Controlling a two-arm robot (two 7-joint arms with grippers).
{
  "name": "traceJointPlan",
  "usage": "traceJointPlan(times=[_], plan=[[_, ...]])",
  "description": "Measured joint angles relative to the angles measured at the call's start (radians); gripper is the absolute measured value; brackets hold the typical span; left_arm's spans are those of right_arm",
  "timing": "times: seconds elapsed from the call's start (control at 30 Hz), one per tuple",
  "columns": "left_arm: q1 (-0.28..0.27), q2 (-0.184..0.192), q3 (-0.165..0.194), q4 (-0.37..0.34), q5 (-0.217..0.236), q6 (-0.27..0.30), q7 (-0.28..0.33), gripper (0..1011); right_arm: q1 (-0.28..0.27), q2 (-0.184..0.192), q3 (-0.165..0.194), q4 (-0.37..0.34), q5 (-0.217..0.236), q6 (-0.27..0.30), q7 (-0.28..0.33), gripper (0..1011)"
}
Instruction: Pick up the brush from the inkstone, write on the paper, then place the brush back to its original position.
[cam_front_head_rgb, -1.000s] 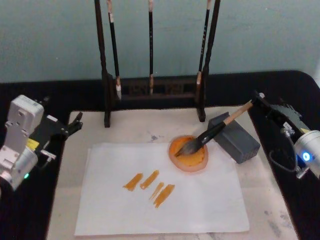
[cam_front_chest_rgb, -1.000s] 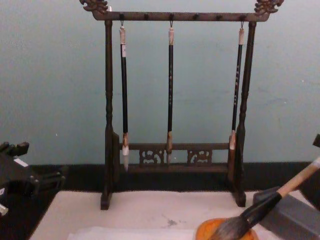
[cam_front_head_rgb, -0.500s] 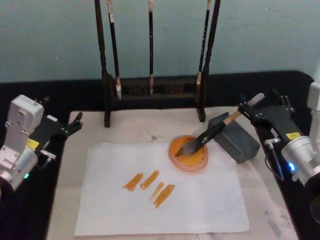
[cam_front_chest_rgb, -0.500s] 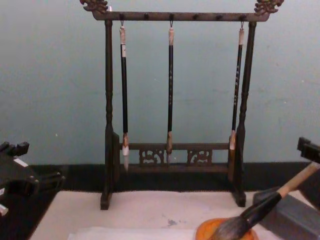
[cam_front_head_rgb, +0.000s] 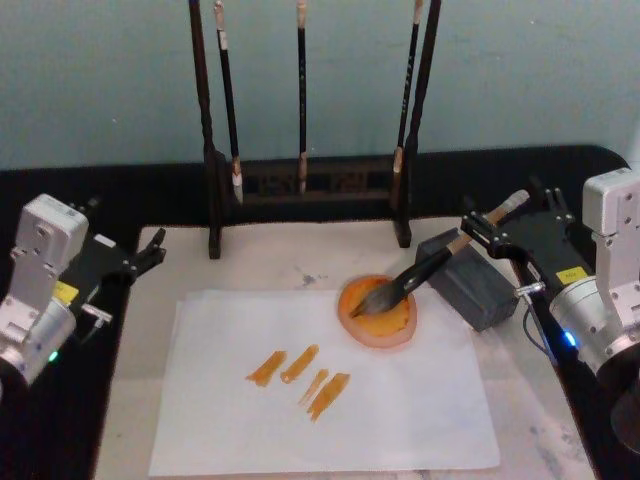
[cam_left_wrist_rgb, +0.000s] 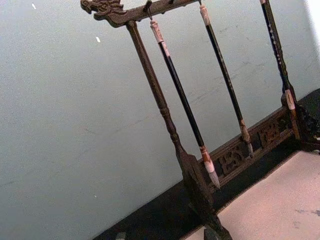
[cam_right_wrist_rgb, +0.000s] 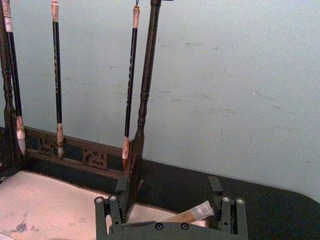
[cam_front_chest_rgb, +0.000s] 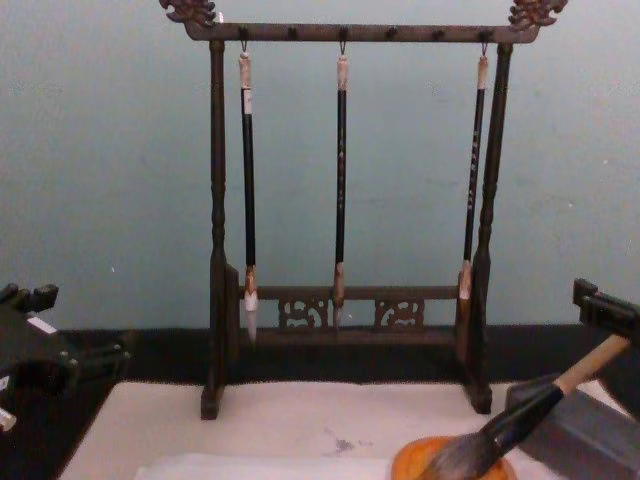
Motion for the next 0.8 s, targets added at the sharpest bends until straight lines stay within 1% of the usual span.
traceJointPlan(times=[0.8], plan=[[0.000, 0.000, 0.000, 0.000, 0.000, 0.000, 0.000, 1010, 0.000, 0.002, -0.003, 0.000, 0.002, 0.003, 0.000, 1000]])
